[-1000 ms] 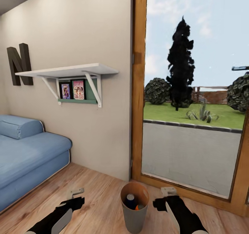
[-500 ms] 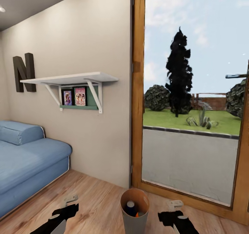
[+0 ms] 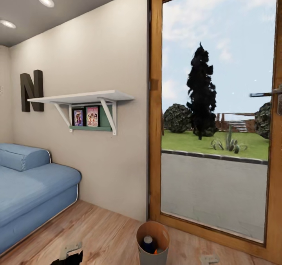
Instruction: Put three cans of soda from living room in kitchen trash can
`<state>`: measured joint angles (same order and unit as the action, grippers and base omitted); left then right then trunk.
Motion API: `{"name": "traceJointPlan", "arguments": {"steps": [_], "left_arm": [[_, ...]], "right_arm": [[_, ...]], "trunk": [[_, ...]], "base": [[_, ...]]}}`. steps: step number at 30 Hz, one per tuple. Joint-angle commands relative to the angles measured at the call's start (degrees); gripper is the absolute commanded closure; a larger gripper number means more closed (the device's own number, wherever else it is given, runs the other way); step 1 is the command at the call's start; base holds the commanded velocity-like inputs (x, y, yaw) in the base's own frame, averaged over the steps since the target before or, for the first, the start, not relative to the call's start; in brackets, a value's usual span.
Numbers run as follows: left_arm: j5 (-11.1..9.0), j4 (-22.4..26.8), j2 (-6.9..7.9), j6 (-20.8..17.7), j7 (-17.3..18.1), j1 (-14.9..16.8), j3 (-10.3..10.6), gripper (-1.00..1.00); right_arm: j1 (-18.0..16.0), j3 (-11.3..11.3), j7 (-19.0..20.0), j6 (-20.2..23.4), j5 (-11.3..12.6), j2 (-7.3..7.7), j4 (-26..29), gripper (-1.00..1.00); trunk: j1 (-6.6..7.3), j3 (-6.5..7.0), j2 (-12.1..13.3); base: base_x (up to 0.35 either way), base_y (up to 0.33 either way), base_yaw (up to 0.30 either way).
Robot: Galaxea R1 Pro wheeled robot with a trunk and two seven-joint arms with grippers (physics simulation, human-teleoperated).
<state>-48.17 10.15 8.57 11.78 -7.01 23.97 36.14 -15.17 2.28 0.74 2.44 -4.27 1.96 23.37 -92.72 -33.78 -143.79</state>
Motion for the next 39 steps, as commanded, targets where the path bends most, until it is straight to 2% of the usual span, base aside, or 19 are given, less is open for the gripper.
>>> {"name": "traceJointPlan", "arguments": {"steps": [1, 5, 6, 7, 11, 13, 39], "left_arm": [[0.01, -0.17, -0.05, 0.52, 0.09, -0.43, 0.04, -1.00], [-0.05, -0.56, -0.11, 2.67, 0.40, -2.00, 0.40, -1.00], [-0.06, -0.66, -0.11, 3.87, 0.76, -2.99, 0.54, -1.00], [-0.07, -0.74, -0.15, 5.61, 1.19, -4.25, 0.69, -1.00], [-0.08, -0.82, -0.15, 7.22, 1.53, -5.36, 1.09, -1.00], [-0.08, -0.84, -0.15, 7.44, 1.57, -5.51, 1.18, -1.00], [-0.03, -0.89, -0.22, 7.90, 1.73, -5.81, 2.21, -1.00]], "right_arm": [[0.05, 0.00, 0.01, -0.38, 0.01, 0.07, -0.56, -1.00], [0.19, 0.05, 0.03, -1.59, 0.03, 0.35, -2.61, -1.00], [0.35, 0.05, 0.04, -2.68, 0.04, 0.44, -3.52, -1.00], [0.55, 0.07, 0.00, -5.52, 0.04, 0.59, -4.94, -1.00], [0.70, 0.09, -0.03, -10.47, 0.05, 1.09, -8.36, -1.00], [0.72, 0.06, -0.01, -11.25, 0.03, 1.16, -9.21, -1.00], [0.76, 0.01, -0.04, -12.66, 0.05, 1.38, -10.72, -1.00]], "trunk": [[0.03, 0.23, 0.02], [0.13, 1.12, 0.07], [0.15, 1.34, 0.09], [0.18, 1.56, 0.10], [0.28, 2.45, 0.15], [0.33, 2.89, 0.18], [1.00, 8.65, 0.53]], "base": [[0.000, 0.000, 0.000], [0.000, 0.000, 0.000], [0.000, 0.000, 0.000], [0.000, 0.000, 0.000], [0.000, 0.000, 0.000], [0.000, 0.000, 0.000], [0.000, 0.000, 0.000]]}}
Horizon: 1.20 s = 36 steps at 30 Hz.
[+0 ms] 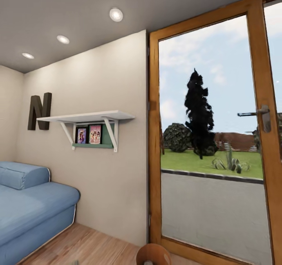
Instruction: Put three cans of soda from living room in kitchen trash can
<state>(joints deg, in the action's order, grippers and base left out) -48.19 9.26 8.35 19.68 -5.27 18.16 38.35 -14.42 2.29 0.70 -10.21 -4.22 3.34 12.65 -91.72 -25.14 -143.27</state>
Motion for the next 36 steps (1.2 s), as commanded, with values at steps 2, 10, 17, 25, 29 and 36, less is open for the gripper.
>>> {"name": "traceJointPlan", "arguments": {"steps": [2, 10, 17, 25, 29, 36], "left_arm": [[0.01, 0.00, 0.00, 0.00, 0.00, -0.01, 0.12, -1.00], [0.02, 0.00, 0.00, 0.00, 0.00, -0.03, 0.30, -1.00], [0.02, -0.02, 0.00, 0.00, 0.04, -0.05, 0.32, -1.00], [0.02, -0.03, 0.00, 0.00, 0.54, -0.06, 0.32, -1.00], [0.02, -0.03, 0.01, 0.00, 0.69, -0.06, 0.32, -1.00], [-0.04, -0.02, 0.08, 1.35, 2.60, -1.65, 0.38, -1.00]], "right_arm": [[0.00, 0.00, 0.00, 0.01, 0.00, 0.00, -0.03, -1.00], [0.00, 0.00, 0.00, 0.01, 0.00, -0.08, -0.07, -1.00], [0.00, 0.04, 0.00, 0.02, 0.00, -0.09, -0.08, -1.00], [0.00, 0.03, 0.00, 0.02, 0.00, -0.09, -0.12, -1.00], [0.00, 0.04, 0.00, 0.02, -0.02, -0.09, -0.17, -1.00], [0.00, 0.00, 0.05, 0.00, -0.05, -0.04, -1.02, -1.00]], "trunk": [[0.11, 0.43, 0.15], [1.86, 1.46, 3.36], [3.40, 2.10, 6.17], [5.16, 2.81, 9.37], [6.04, 3.17, 10.98], [7.58, 3.79, 13.79]], "base": [[0.000, 0.000, 0.000], [0.000, 0.000, 0.000], [0.000, 0.000, 0.000], [0.000, 0.000, 0.000], [0.000, 0.000, 0.000], [0.000, 0.000, 0.000]]}}
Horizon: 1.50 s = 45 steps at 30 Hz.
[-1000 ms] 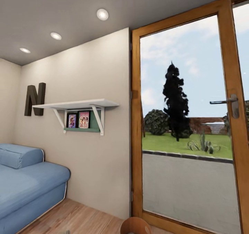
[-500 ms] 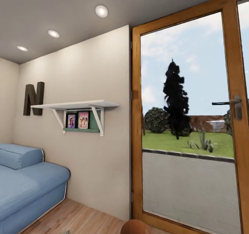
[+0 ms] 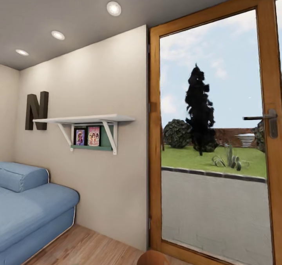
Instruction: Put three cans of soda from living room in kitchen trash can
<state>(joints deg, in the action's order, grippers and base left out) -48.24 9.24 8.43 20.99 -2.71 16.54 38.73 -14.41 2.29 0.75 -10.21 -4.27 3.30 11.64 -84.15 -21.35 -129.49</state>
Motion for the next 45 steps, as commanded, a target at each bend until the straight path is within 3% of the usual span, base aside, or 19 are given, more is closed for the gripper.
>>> {"name": "traceJointPlan", "arguments": {"steps": [1, 7, 9, 13, 26, 30, 36, 41, 45], "left_arm": [[0.01, 0.00, 0.00, 0.47, 0.18, -0.27, 0.00, -1.00], [-0.01, -1.09, 0.02, 3.46, 0.65, -2.02, 0.02, -1.00], [-0.01, -1.92, 0.13, 6.49, 0.74, -3.64, 0.06, -1.00], [-0.03, -2.20, 0.40, 9.14, 0.78, -5.65, 0.53, -1.00], [-0.10, -2.46, 0.61, 21.68, 0.78, -17.30, 4.81, -1.00], [-0.10, -2.47, 0.57, 24.50, 0.78, -21.28, 7.70, -1.00], [-0.08, -2.47, 0.22, 27.08, 0.78, -24.34, 10.95, -1.00], [-0.03, -2.47, 0.13, 28.77, 0.78, -25.80, 11.45, -1.00], [1.84, -2.50, 0.10, 31.54, 0.78, -27.51, 11.58, -1.00]], "right_arm": [[0.00, 0.00, -0.01, -0.01, -0.01, 0.01, -0.17, -1.00], [0.00, 0.00, 0.00, -1.91, -0.03, 0.35, -2.37, -1.00], [0.00, 0.00, 0.00, -6.50, -0.04, 0.74, -5.82, -1.00], [0.04, 0.00, 0.00, -9.26, -0.04, 1.13, -8.30, -1.00], [4.99, -0.23, 0.03, -17.28, -0.10, 2.12, -12.22, -1.00], [6.70, -0.28, 0.04, -20.45, -0.45, 2.15, -13.49, -1.00], [9.20, -0.34, 0.04, -22.98, -0.81, 2.15, -13.80, -1.00], [10.88, -0.32, 0.02, -23.74, -0.80, 2.15, -13.83, -1.00], [12.84, -0.35, 0.01, -26.84, -0.74, 2.13, -13.84, -1.00]], "trunk": [[0.23, 0.10, 0.41], [1.55, 0.63, 2.81], [1.99, 0.81, 3.62], [2.86, 1.16, 5.22], [5.72, 2.31, 10.43], [6.60, 2.67, 12.04], [7.92, 3.20, 14.45], [9.01, 3.65, 16.45], [9.89, 4.00, 18.06]], "base": [[0.000, 0.000, 0.000], [0.000, 0.000, 0.000], [0.000, 0.000, 0.000], [0.000, 0.000, 0.000], [0.000, 0.000, 0.000], [0.000, 0.000, 0.000], [0.000, 0.000, 0.000], [0.000, 0.000, 0.000], [0.000, 0.000, 0.000]]}}
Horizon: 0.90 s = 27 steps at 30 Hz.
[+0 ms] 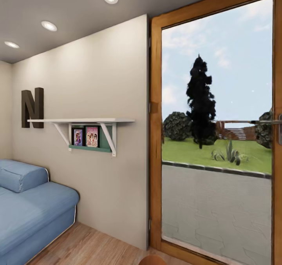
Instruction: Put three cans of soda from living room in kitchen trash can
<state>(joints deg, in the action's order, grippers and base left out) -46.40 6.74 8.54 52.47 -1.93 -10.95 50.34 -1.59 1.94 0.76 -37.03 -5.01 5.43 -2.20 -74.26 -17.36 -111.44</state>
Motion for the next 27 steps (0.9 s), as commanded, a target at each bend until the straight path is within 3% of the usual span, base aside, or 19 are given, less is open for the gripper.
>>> {"name": "traceJointPlan", "arguments": {"steps": [1, 6, 12, 16, 27], "left_arm": [[0.31, -0.10, 0.00, 1.10, 0.00, -0.35, -0.04, -1.00], [1.45, -2.77, -0.01, 7.20, 0.00, -2.17, -0.05, -1.00], [1.54, -3.04, -0.01, 7.53, 0.00, -2.35, -0.04, -1.00], [1.51, -3.18, 0.20, 7.53, 0.00, -2.91, -0.06, -1.00], [1.49, -3.34, 0.41, 7.53, 0.00, -3.76, -0.07, -1.00]], "right_arm": [[0.38, 0.00, 0.01, -0.33, -0.01, 0.00, 0.00, -1.00], [3.01, 0.07, -0.01, -1.92, -0.08, 0.06, 0.00, -1.00], [4.27, 0.13, -0.01, -2.72, -0.11, 0.09, 0.00, -1.00], [5.71, 0.16, -0.04, -5.52, 0.07, 0.60, 0.00, -1.00], [6.52, 0.17, -0.05, -8.21, 0.53, 1.25, 0.00, -1.00]], "trunk": [[0.23, 0.10, 0.41], [1.33, 0.54, 2.42], [2.64, 1.07, 4.82], [3.52, 1.43, 6.43], [5.94, 2.41, 10.84]], "base": [[0.000, 0.000, 0.000], [0.000, 0.000, 0.000], [0.000, 0.000, 0.000], [0.000, 0.000, 0.000], [0.000, 0.000, 0.000]]}}
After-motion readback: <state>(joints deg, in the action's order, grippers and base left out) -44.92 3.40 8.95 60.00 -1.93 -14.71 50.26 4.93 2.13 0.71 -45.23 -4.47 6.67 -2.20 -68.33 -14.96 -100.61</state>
